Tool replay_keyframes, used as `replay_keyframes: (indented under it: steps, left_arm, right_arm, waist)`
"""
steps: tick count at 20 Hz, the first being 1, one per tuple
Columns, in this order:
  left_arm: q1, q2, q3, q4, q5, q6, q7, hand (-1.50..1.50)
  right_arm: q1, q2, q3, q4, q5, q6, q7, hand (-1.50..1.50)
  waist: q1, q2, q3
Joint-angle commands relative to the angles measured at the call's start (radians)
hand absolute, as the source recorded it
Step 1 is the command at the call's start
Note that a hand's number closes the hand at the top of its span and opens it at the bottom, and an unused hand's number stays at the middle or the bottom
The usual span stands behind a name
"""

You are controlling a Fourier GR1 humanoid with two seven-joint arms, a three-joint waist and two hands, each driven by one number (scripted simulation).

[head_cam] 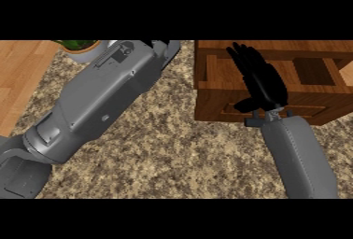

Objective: Pick up the can, place it into the drawer and close the drawer

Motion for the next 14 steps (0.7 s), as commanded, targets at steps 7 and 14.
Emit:
replay_keyframes:
  steps: [7,14]
  left_arm:
    - [0.109,0.087,-0.020,-0.207,-0.062,0.044,0.079,-1.50]
    - [0.168,0.157,0.011,-0.270,-0.073,0.007,0.103,-1.50]
  right_arm:
    - [-0.212,0.006,-0.066,0.451,0.119,-0.258,0.013,-1.50]
    - [-0.279,0.012,-0.113,0.647,0.137,-0.451,-0.020,-1.50]
  waist:
    - [0.016,0.000,0.000]
    - [0.021,0.008,0.001]
